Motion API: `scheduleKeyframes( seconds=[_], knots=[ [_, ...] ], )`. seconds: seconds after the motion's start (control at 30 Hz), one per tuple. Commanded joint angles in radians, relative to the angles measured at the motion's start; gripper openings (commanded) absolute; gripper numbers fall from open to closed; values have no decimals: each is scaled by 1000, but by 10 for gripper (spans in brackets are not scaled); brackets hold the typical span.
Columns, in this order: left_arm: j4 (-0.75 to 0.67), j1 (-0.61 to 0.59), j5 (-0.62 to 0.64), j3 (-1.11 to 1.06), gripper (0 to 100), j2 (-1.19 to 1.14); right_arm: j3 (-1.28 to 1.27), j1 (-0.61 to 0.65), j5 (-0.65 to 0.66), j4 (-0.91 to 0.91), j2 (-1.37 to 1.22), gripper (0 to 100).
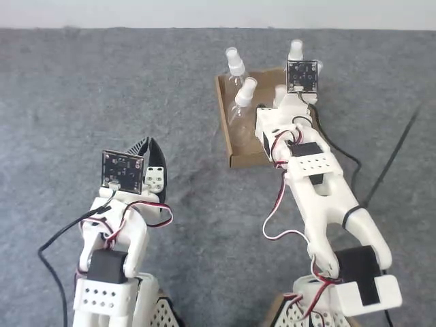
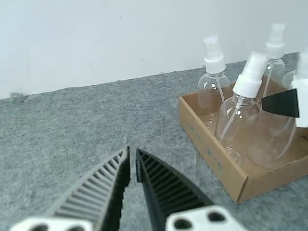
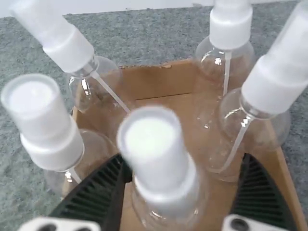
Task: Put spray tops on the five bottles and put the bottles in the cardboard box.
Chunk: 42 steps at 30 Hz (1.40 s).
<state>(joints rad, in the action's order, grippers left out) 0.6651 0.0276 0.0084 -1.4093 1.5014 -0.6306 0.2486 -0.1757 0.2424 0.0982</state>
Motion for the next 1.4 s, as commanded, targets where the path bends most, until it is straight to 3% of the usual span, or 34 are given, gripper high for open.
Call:
scheduleKeyframes(
  seconds=[0.0, 0.5, 0.8, 0.97, 1.1, 1.2, 1.37],
  knots=[
    [-25, 2, 18, 7, 12, -6, 83, 7, 20, 35, 44, 282],
    [-25, 0, 18, 7, 12, -6, 258, -2, 106, 271, 236, 282],
    [-25, -6, 18, 7, 12, 2, 367, -4, 106, 590, 410, 277],
    [-26, -40, 18, 16, 12, 3, 365, -4, 106, 757, 526, 144],
    [-17, -140, 21, 81, 12, 3, 298, -4, 106, 854, 627, 48],
    [31, -207, 23, 140, 13, 3, 180, -4, 115, 878, 740, 31],
    [137, -255, 18, 176, 13, 3, -118, -1, 267, 872, 1001, 28]
  ],
)
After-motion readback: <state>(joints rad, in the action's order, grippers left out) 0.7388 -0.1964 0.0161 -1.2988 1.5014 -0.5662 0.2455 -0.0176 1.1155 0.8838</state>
